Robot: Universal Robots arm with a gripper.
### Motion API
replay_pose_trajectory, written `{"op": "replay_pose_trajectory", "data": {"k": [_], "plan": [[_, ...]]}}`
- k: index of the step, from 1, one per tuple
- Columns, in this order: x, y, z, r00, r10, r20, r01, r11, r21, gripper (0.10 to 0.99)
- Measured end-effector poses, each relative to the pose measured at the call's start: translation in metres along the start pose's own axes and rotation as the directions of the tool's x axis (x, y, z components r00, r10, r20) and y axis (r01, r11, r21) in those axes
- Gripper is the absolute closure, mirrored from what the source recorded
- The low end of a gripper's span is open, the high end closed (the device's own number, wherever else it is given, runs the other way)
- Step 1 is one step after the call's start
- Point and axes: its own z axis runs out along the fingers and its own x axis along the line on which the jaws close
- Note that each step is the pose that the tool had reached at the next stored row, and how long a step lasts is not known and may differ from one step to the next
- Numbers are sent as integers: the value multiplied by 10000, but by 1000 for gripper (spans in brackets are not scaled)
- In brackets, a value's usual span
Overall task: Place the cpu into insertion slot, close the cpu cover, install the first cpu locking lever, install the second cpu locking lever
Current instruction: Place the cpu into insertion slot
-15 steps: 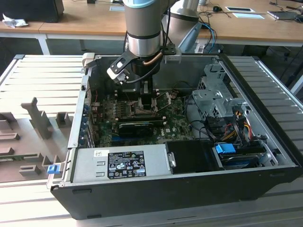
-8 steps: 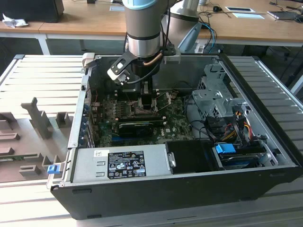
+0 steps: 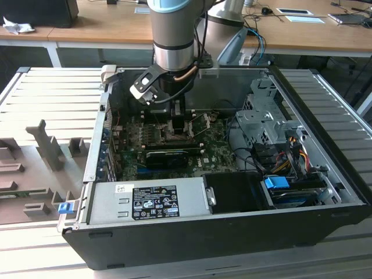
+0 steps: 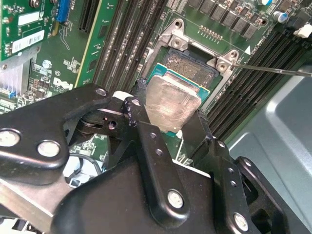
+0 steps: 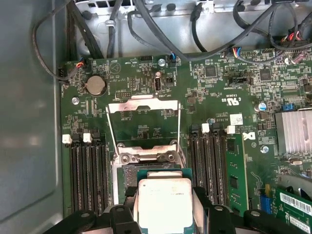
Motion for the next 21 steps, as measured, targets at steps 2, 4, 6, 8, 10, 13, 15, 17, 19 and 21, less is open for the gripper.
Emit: {"op": "replay_pose_trajectory", "data": {"k": [2,4,6,8,10,13,15,17,19,21], "plan": [[0,-4,0,10000,-2,-1,2,10000,0,553],[0,-8,0,10000,-1,-1,1,10000,-1,553],[-1,-16,0,10000,-1,-1,1,10000,-2,553],[-2,-36,-1,10000,-1,-3,1,10000,-3,553],[-3,-47,-3,10000,0,0,0,10000,-2,553],[-3,-53,-3,10000,-2,-1,2,10000,-1,553],[-3,-54,-3,10000,-1,-1,1,10000,-2,553],[-4,-62,-2,10000,1,-1,-1,10000,-2,553],[-4,-75,-3,10000,0,-1,0,10000,-2,553],[-5,-78,-3,10000,-1,-1,1,10000,-2,553]]}}
